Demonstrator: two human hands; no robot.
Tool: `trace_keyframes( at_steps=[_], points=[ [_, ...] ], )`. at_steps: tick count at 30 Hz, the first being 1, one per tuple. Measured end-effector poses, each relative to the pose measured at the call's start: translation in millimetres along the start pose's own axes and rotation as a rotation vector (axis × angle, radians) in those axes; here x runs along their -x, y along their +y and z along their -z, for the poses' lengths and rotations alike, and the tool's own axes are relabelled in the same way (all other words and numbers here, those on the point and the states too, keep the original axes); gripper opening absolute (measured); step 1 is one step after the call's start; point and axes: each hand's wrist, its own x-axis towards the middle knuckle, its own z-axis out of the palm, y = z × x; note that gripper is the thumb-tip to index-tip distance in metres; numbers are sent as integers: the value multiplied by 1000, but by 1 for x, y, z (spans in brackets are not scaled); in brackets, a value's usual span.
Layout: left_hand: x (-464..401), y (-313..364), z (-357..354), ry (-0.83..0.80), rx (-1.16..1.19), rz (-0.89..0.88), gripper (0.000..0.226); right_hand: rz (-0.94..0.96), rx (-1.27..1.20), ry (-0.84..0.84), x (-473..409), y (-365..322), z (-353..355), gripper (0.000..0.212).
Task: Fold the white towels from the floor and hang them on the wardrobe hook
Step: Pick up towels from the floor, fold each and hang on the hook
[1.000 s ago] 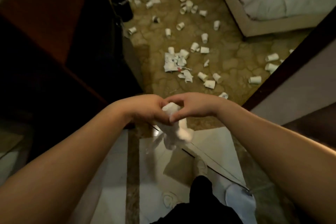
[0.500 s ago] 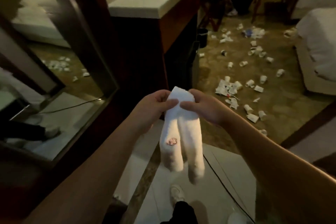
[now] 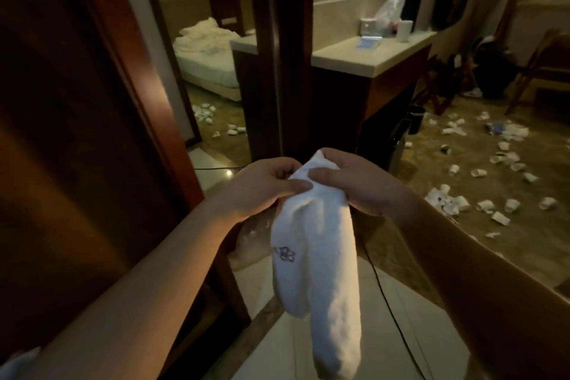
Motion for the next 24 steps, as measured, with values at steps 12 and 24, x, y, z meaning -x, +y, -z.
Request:
trace_keyframes(
  at_steps=[12,24],
  points=[
    [313,-122,101,35,-293,445,20,176,51,287,60,-74,-229,15],
    [558,-129,201,441,-315,544,14,132,180,413,124,-127,-313,16]
  ],
)
